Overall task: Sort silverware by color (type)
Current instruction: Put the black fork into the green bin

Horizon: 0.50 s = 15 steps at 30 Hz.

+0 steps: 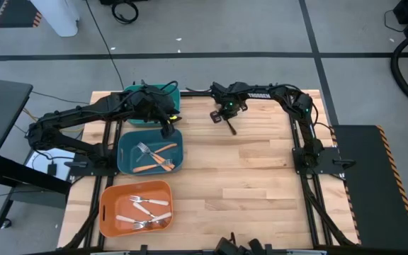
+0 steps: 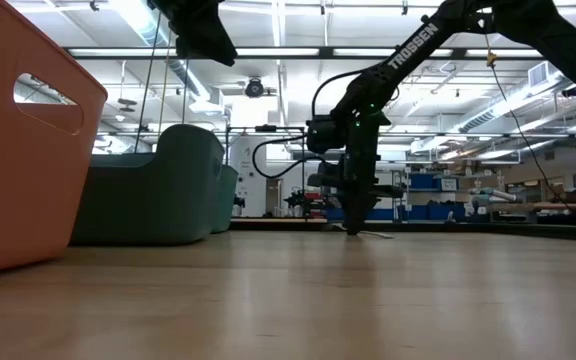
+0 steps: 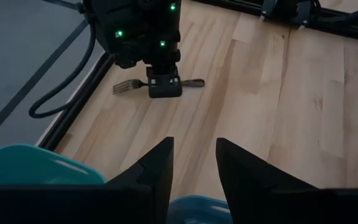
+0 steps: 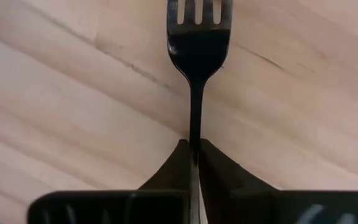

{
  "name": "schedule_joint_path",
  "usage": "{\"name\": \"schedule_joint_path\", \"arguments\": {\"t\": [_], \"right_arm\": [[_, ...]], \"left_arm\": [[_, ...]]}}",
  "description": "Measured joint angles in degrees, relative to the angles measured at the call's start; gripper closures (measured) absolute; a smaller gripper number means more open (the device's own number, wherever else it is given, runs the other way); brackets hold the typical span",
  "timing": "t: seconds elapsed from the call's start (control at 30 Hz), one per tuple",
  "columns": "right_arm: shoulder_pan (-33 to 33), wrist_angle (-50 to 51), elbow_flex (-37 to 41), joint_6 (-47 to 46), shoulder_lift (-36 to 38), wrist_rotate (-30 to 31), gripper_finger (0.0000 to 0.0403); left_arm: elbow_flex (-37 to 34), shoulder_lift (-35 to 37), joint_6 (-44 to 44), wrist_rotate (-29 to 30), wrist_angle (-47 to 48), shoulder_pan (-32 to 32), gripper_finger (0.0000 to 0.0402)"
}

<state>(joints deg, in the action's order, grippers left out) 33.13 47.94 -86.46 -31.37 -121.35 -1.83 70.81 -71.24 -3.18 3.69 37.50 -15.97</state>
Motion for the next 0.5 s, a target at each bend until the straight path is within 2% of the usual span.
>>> {"name": "schedule_joint_path", "arguments": {"t": [0.1, 0.27, 0.37, 0.5], "right_arm": [[-0.09, -0.11, 0.07, 4.00, -0.05, -0.88, 0.0388], [0.17, -0.36, 0.29, 9.52, 0.85, -5.61, 0.0390], [-0.15, 1.77, 0.94, 12.93, 2.91, -8.77, 0.0390], [-0.12, -1.04, 0.46, 16.41, 8.66, -13.26, 0.0390]], "left_arm": [[0.00, 0.00, 0.00, 0.01, -0.02, 0.02, 0.0272], [0.00, 0.00, -1.04, 0.01, -0.07, 0.01, 0.0272], [0.00, 0.00, -2.59, 0.07, -0.09, 0.02, 0.0272], [0.00, 0.00, -4.59, 1.57, -0.07, 0.02, 0.0272]]}}
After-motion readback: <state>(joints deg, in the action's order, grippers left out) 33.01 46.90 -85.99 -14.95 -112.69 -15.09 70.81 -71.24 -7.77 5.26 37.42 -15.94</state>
